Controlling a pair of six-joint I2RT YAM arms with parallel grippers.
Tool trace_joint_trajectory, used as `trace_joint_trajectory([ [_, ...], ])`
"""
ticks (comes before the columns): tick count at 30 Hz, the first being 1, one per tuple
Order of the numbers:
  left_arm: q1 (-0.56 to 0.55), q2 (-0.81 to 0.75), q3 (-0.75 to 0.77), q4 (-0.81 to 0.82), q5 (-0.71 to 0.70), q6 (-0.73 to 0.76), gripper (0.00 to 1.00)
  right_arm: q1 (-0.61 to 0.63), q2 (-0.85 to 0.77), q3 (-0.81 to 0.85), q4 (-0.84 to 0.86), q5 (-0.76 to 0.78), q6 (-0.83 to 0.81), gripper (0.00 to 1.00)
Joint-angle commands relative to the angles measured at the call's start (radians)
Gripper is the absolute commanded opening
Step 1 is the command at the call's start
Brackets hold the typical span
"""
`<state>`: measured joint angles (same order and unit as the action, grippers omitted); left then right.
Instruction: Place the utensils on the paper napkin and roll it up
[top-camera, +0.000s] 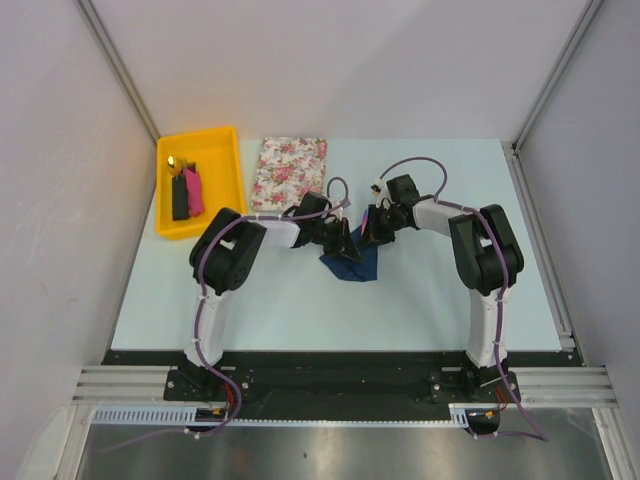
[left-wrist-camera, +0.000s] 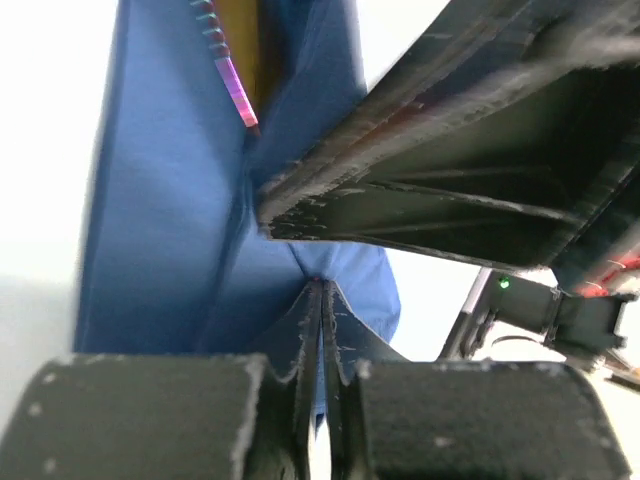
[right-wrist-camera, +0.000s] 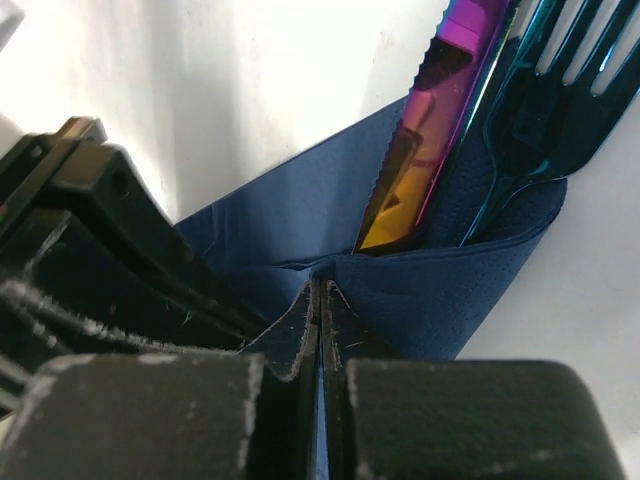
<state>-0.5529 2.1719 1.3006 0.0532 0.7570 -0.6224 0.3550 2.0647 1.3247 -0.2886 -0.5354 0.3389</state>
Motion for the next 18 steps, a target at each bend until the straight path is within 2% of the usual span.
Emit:
trace_joint_trajectory([
  [1,0.008,0.031,-0.007,-0.021,-0.044,-0.020,0.04,0.001,-0.008,0.030,0.009,0.009,-0.009,0.00],
  [6,0.008,0.037,-0.023,-0.024,-0.050,-0.014,0.02,0.001,-0.064,0.088,-0.012,0.009,-0.006,0.09],
  [11,0.008,0.034,-0.018,-0.033,-0.061,-0.008,0.01,0.001,-0.126,0.099,-0.033,0.054,-0.015,0.10],
  [18,0.008,0.032,-0.017,-0.030,-0.065,-0.010,0.01,0.012,-0.109,0.090,-0.078,0.081,-0.058,0.08],
])
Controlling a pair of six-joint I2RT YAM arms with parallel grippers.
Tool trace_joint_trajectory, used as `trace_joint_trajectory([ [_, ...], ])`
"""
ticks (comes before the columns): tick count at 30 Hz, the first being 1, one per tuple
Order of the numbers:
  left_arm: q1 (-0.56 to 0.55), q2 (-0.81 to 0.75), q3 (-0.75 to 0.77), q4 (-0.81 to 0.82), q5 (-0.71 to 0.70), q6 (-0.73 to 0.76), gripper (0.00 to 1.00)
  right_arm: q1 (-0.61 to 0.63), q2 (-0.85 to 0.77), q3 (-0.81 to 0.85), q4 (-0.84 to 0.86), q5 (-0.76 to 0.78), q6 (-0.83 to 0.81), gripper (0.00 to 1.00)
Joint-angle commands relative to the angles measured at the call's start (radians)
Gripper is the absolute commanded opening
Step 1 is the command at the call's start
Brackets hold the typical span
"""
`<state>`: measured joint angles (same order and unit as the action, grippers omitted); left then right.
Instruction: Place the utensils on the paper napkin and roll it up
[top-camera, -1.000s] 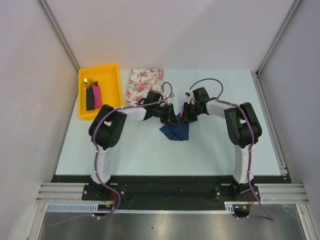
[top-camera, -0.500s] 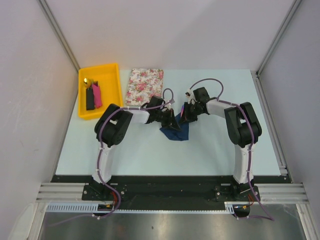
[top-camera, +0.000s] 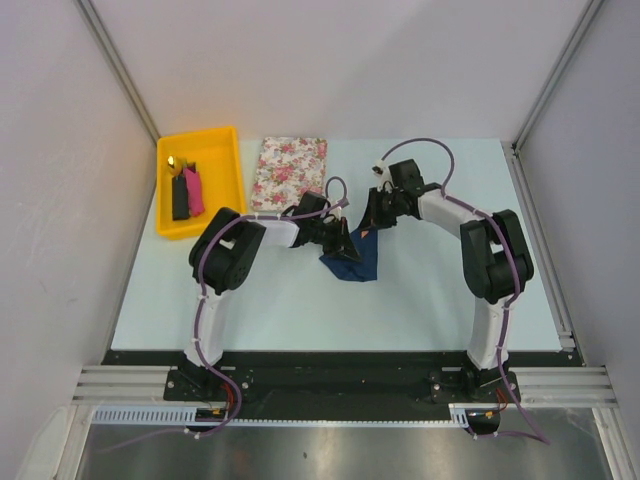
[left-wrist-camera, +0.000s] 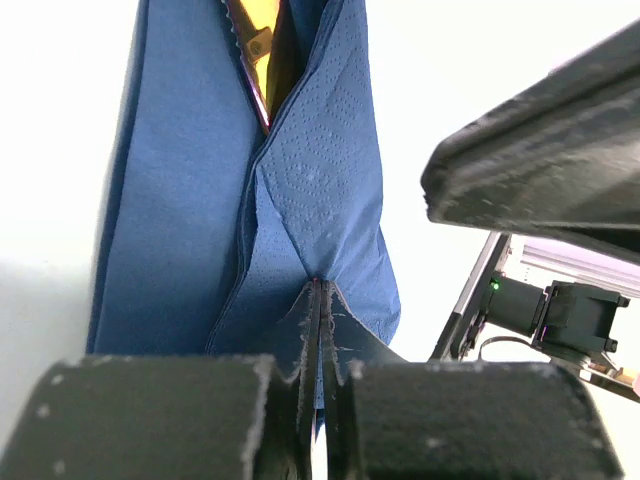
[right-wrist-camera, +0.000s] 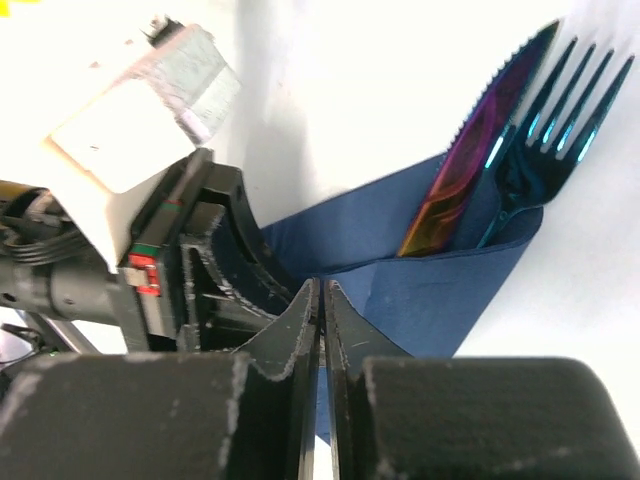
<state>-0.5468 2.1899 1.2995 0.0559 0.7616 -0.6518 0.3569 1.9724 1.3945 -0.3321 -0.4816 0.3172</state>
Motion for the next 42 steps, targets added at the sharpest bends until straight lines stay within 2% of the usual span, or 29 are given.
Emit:
trace_joint_trajectory([
  [1,0.002,0.016,-0.017,-0.034,-0.068,0.018,0.01,0.013,-0.014,0.017,-0.033,0.029,-0.046,0.08],
  [9,0.002,0.024,0.003,-0.044,-0.076,0.023,0.01,0.037,0.052,-0.021,-0.010,0.057,-0.067,0.06],
  [18,0.004,0.025,0.011,-0.048,-0.082,0.021,0.02,0.054,0.103,-0.060,-0.002,0.159,-0.119,0.01],
  [20,0.007,0.016,0.009,-0.047,-0.073,0.023,0.04,0.054,0.111,-0.063,-0.002,0.158,-0.124,0.01],
  [21,0.008,0.008,0.006,-0.028,-0.067,0.023,0.10,0.054,0.114,-0.066,-0.002,0.155,-0.132,0.01],
  [23,0.011,-0.031,-0.018,0.010,-0.047,0.014,0.16,0.054,0.118,-0.071,-0.001,0.149,-0.135,0.00],
  [26,0.011,-0.087,-0.037,0.084,-0.033,0.004,0.18,0.054,0.118,-0.078,0.004,0.136,-0.138,0.00],
  [35,-0.004,-0.050,-0.006,0.098,-0.048,-0.017,0.14,0.053,0.111,-0.075,0.005,0.118,-0.130,0.00],
  [42,-0.001,0.013,0.007,-0.010,-0.093,0.009,0.05,0.039,0.053,-0.039,-0.004,0.040,-0.075,0.04],
])
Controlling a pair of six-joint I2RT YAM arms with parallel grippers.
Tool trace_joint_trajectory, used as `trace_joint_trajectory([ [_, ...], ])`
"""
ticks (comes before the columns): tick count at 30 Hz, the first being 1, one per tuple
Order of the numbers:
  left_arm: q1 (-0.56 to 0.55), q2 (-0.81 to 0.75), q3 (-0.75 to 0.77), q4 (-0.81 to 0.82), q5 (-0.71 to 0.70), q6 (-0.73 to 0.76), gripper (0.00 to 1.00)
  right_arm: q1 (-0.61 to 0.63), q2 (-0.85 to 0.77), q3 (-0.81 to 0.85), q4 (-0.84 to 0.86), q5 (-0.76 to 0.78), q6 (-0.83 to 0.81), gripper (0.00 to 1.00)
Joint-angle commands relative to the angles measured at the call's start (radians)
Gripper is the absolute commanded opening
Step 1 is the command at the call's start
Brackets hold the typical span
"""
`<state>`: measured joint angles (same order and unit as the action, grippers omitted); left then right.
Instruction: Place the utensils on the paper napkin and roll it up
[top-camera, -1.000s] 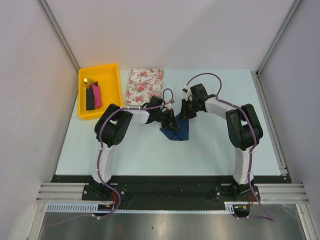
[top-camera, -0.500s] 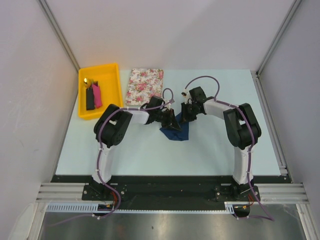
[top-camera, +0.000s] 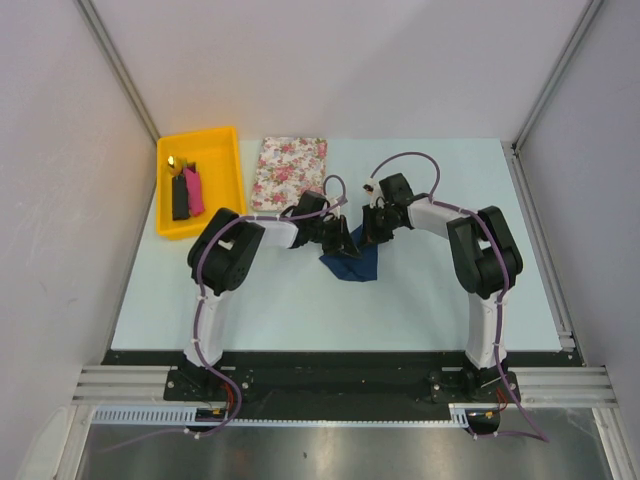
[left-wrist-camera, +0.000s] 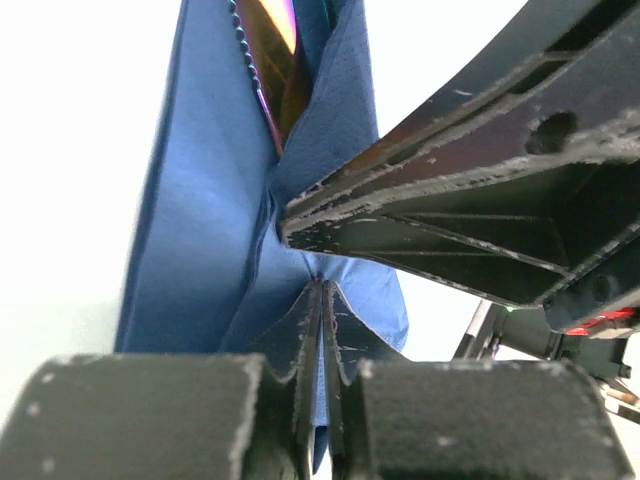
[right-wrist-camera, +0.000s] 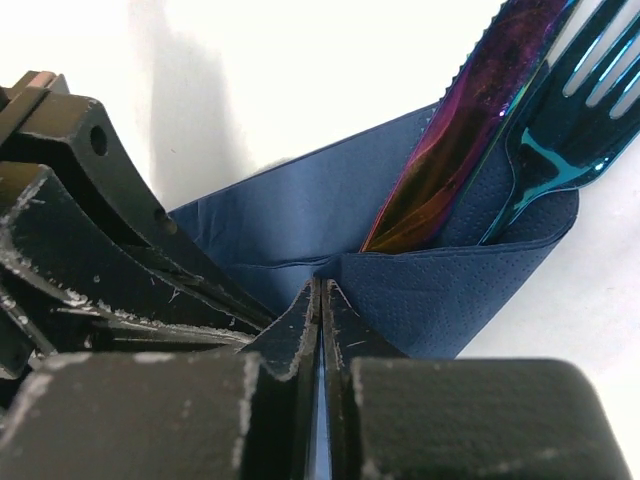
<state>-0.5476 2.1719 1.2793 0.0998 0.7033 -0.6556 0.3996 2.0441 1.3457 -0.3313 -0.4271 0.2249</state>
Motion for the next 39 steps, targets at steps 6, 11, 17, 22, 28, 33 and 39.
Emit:
trace_joint_trajectory([
  [6,0.003,0.035,0.011,-0.083,-0.064,0.016,0.00,-0.008,-0.082,0.053,-0.045,-0.009,0.064,0.07],
  [11,0.002,0.029,0.015,-0.083,-0.065,0.020,0.00,-0.008,-0.078,0.041,-0.066,0.047,0.053,0.05],
  [17,0.002,0.025,0.020,-0.083,-0.067,0.022,0.00,-0.002,-0.047,0.036,-0.041,0.063,0.050,0.04],
  [22,0.002,0.025,0.018,-0.080,-0.070,0.021,0.00,0.007,-0.001,0.041,-0.032,0.102,0.024,0.04],
  [28,0.002,0.019,0.020,-0.087,-0.074,0.027,0.01,0.005,0.041,0.024,-0.055,0.129,-0.002,0.02],
  [33,0.002,0.017,0.018,-0.092,-0.077,0.033,0.01,0.008,0.030,0.017,-0.037,0.116,0.002,0.03],
  [39,0.014,-0.053,-0.026,-0.008,-0.054,0.018,0.18,0.010,0.044,0.013,-0.040,0.119,-0.009,0.01],
])
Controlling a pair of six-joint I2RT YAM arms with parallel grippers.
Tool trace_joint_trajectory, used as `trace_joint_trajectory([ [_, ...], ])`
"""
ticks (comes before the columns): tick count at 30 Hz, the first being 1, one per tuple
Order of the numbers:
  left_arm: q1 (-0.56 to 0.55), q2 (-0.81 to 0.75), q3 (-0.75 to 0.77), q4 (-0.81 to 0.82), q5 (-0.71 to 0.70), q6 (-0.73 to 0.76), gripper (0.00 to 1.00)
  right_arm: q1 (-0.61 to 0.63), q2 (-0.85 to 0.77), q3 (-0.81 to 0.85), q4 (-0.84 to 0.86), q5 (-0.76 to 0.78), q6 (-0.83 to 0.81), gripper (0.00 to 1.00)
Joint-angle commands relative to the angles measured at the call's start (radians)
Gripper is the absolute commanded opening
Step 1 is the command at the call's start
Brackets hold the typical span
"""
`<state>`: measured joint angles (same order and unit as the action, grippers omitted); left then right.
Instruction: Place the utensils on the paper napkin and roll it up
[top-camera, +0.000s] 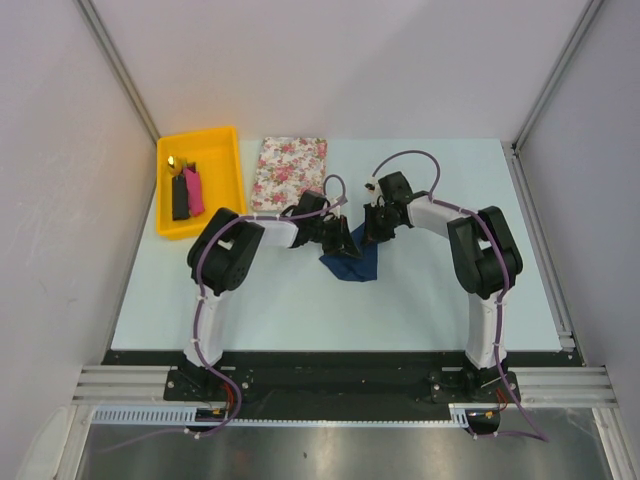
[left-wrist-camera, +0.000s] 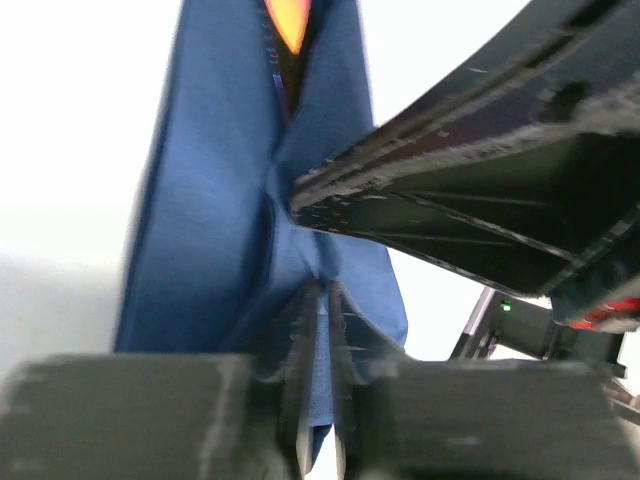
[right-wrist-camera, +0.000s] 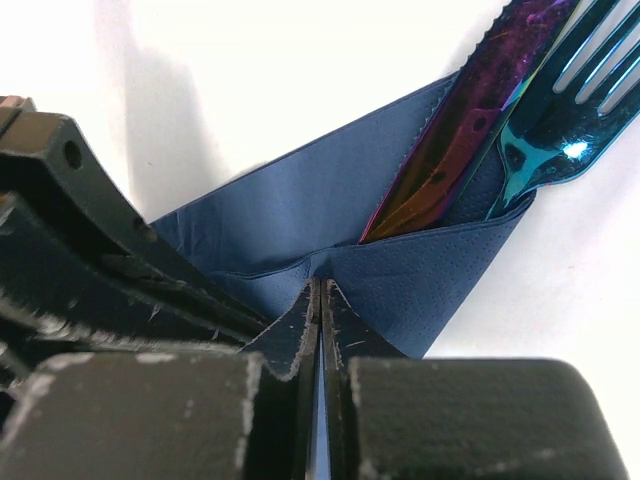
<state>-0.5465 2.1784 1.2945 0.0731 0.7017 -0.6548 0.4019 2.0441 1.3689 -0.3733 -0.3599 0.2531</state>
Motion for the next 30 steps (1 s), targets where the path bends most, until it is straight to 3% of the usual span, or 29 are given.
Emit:
trace_joint_trajectory([
  [1,0.017,-0.080,-0.064,0.031,-0.050,0.015,0.23,0.006,0.045,-0.013,0.001,0.050,-0.038,0.01],
  [6,0.060,-0.230,-0.110,-0.007,-0.053,0.040,0.50,0.008,0.045,-0.039,0.010,0.044,-0.052,0.01],
  [9,0.098,-0.296,-0.168,-0.062,-0.085,0.044,0.60,0.008,0.051,-0.045,0.014,0.041,-0.057,0.01],
  [16,0.164,-0.335,-0.281,-0.173,-0.104,0.095,0.71,0.008,0.060,-0.051,0.024,0.041,-0.061,0.00],
  [17,0.165,-0.338,-0.282,-0.161,-0.084,0.098,0.70,0.008,0.062,-0.051,0.025,0.041,-0.061,0.00],
  [21,0.129,-0.381,-0.296,0.032,0.074,0.110,0.50,0.008,0.067,-0.048,0.028,0.038,-0.063,0.00],
  [24,0.097,-0.381,-0.305,0.074,0.163,0.130,0.35,0.006,0.071,-0.045,0.028,0.035,-0.061,0.00],
  [30,0.051,-0.338,-0.363,0.243,0.266,0.008,0.20,0.006,0.080,-0.037,0.028,0.030,-0.054,0.00],
])
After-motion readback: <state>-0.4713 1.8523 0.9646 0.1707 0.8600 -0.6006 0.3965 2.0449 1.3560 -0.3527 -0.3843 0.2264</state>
